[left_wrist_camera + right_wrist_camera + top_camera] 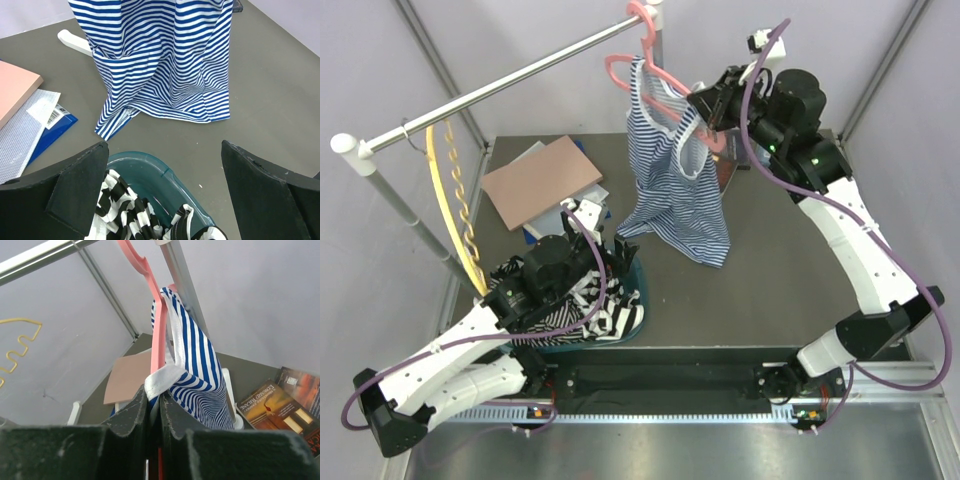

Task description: Place the tank top on the hanger

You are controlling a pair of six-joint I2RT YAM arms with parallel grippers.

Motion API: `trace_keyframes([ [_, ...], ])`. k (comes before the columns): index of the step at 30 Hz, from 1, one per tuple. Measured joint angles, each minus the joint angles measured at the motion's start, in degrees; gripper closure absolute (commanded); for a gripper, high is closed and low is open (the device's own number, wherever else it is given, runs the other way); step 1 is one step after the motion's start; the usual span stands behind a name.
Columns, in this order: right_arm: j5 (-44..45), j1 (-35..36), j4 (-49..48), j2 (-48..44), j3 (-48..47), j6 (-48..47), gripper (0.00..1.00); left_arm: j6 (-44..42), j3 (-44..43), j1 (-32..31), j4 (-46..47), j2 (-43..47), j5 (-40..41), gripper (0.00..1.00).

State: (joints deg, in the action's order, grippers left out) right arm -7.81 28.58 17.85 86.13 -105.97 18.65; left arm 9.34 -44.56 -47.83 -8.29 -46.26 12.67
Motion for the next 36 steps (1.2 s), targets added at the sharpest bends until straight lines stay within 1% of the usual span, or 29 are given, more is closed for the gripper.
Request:
trace_keyframes([
  [1,-0.13,0.0,-0.28,-0.17,0.37,0.0,0.64,0.0,0.0,0.0,0.0,0.0,0.07,0.01],
  [2,-0.31,0.0,-0.46,-0.37,0.83,0.0,0.55,0.0,0.0,0.0,-0.02,0.0,0.09,0.01],
  [3,-0.48,0.0,-0.57,-0.7,1.42,0.11,0.48,0.0,0.0,0.0,-0.04,0.0,0.15,0.01],
  [4,-0.74,-0.02,-0.52,-1.07,1.92,-0.07,0.37,0.0,0.0,0.0,-0.09,0.0,0.2,0.01],
  [6,-1.2,-0.13,-0.37,-1.66,2.62,-0.13,0.29,0.02,0.0,-0.02,-0.2,0.0,0.26,0.01],
  [7,-1.49,-0.22,-0.39,-1.99,2.91,-0.44,0.2,0.02,0.0,0.0,-0.35,0.0,0.26,0.01],
  [9,-2.1,-0.26,-0.28,-2.47,2.95,-0.92,0.14,0.02,0.0,0.0,-0.55,0.0,0.26,0.01],
  [10,-2.45,-0.26,-0.28,-2.75,2.95,-1.2,0.06,0.02,0.0,0.0,-0.63,-0.02,0.28,0.01],
  [11,-2.62,-0.26,-0.28,-2.91,2.95,-1.36,0.02,0.02,0.0,-0.02,-0.7,-0.02,0.26,0.01],
  [12,-2.8,-0.26,-0.28,-3.15,2.95,-1.68,0.0,0.04,0.0,0.0,-0.83,-0.02,0.26,0.01],
  [16,-3.17,-0.26,-0.26,-4.04,3.19,-3.58,0.0,0.24,0.0,0.0,-1.05,-0.26,0.26,0.01],
  [19,-3.15,-0.26,-0.52,-6.56,6.32,-4.74,0.0,0.66,0.0,-0.02,-1.55,-0.31,0.48,0.01],
  [23,-1.77,-0.26,-2.47,-14.4,17.11,-5.86,0.0,1.79,0.11,0.0,-2.43,-0.22,2.05,0.01],
  [31,4.39,-0.26,-5.25,-35.56,41.33,-7.61,0.0,5.77,2.82,0.0,-4.72,2.69,6.32,0.01],
  [36,9.25,-0.9,-5.03,-42.75,53.96,-7.69,0.0,8.68,5.14,0.0,-6.8,6.14,8.13,0.01],
])
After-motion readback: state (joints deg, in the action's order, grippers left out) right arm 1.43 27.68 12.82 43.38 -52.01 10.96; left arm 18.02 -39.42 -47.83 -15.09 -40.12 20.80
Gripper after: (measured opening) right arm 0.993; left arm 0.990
